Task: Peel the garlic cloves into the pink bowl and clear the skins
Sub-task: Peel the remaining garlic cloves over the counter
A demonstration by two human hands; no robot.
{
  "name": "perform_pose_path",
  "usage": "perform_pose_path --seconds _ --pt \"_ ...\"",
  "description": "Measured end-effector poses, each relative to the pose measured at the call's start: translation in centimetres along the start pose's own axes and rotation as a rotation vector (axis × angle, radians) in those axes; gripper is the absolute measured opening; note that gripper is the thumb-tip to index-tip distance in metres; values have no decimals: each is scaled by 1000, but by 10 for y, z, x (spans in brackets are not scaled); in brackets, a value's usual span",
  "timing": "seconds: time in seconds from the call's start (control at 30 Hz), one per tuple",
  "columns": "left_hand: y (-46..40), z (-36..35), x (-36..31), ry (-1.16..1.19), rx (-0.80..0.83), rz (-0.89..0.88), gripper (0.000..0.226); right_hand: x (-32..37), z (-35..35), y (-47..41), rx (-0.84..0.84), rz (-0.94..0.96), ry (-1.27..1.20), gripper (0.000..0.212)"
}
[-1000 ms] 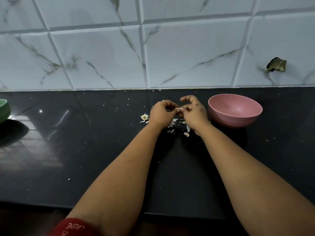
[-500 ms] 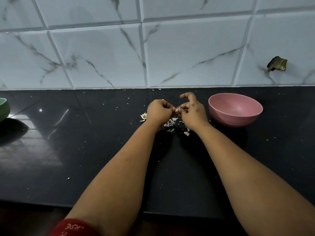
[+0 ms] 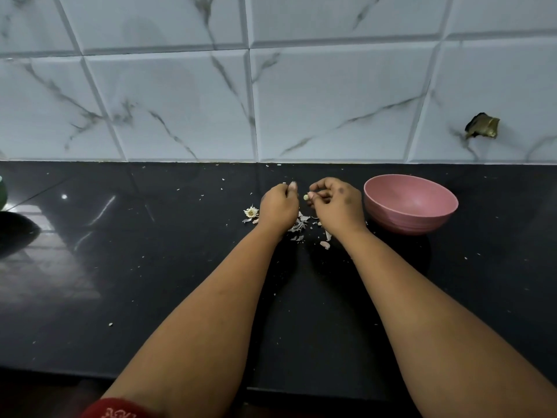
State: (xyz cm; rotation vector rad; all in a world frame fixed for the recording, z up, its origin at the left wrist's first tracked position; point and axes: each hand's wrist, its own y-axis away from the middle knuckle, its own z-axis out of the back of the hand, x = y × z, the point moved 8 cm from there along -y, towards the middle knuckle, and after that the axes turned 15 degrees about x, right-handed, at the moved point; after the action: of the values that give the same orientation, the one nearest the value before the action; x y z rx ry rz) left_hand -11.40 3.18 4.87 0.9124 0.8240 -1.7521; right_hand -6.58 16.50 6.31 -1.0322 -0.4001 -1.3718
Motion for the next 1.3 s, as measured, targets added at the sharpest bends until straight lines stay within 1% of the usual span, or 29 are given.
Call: perform_pose_path --seconds 0.03,0.1,0.2,0.3,0.4,0.47,0.6,0.7,0.77,0.8,0.87,0.97,1.03,1.1,1.2,1.3 --pt "1 1 -3 -26 -11 -18 43 2 2 1 -11 8 42 2" --pt "3 3 -8 -56 -35 -47 41 9 8 3 -37 17 114 6" --pt "7 1 -13 -10 -57 -90 18 25 30 11 -161 70 197 8" --pt "13 -4 -22 15 -41 -161 34 33 52 19 -282 88 229 6" --pt "16 -18 -28 -21 29 -200 36 32 76 25 -367 63 227 4" --pt "17 -29 -28 -56 84 -210 38 28 92 28 -408 28 242 8" --pt "15 -40 -24 -90 155 -193 38 14 119 29 -421 -105 338 10" --pt "14 -39 -24 -97 159 -192 32 0 128 30 -376 -250 408 16" --pt "14 -36 -24 -143 148 -183 24 -3 128 30 -355 -296 477 22" --pt "13 -33 -23 -175 133 -168 19 -1 127 30 -361 -283 500 23" --pt "11 -25 -20 -221 98 -140 9 7 122 28 -377 -200 517 22" --pt "8 -10 -14 -184 53 -87 4 25 107 26 -353 -36 480 15" --pt "7 0 -9 -121 31 -56 10 36 89 26 -308 44 436 9" --pt "6 5 -6 -91 17 -48 15 41 72 25 -245 75 395 5" --pt "5 8 -2 -87 -5 -25 24 38 50 20 -103 99 332 18" --pt "5 8 -1 -119 -20 -6 34 25 24 12 118 87 359 20"
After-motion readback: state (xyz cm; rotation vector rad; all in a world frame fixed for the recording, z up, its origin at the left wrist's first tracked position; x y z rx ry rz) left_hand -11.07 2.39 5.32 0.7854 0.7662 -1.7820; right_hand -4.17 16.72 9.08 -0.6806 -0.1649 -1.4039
